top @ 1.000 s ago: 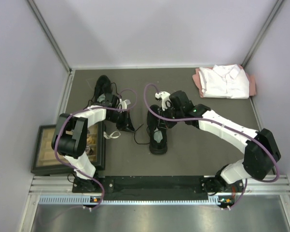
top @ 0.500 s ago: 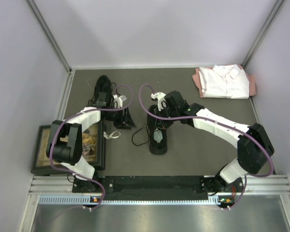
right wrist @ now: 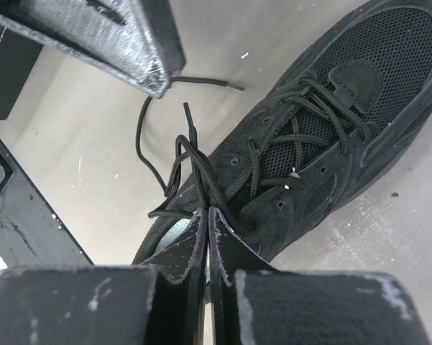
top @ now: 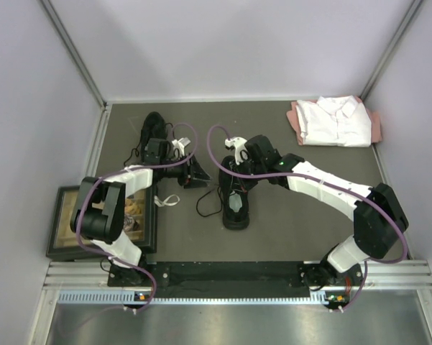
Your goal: Tie the shoes
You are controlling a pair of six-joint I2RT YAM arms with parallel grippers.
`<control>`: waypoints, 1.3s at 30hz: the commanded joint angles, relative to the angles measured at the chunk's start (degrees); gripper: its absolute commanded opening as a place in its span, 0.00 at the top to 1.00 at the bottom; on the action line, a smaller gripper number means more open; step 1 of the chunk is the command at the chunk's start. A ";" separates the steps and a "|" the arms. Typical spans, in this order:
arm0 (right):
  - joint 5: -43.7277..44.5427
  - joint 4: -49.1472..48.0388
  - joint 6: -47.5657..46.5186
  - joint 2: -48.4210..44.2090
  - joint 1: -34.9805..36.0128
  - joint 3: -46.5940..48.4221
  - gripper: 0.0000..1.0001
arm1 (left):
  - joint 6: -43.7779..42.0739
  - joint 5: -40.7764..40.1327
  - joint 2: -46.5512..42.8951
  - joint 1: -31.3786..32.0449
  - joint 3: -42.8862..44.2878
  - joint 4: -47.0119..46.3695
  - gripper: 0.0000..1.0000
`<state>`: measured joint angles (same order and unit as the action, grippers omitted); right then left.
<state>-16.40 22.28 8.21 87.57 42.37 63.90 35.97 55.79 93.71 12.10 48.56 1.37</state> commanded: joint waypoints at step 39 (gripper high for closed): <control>-1.70 -2.77 1.64 1.02 0.70 1.84 1.00 | 19.66 3.63 4.90 4.07 -4.61 -26.76 0.59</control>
<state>-17.23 21.91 9.26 87.94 42.37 63.90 55.18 58.11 98.15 16.01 43.42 -21.89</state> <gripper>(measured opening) 0.004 0.455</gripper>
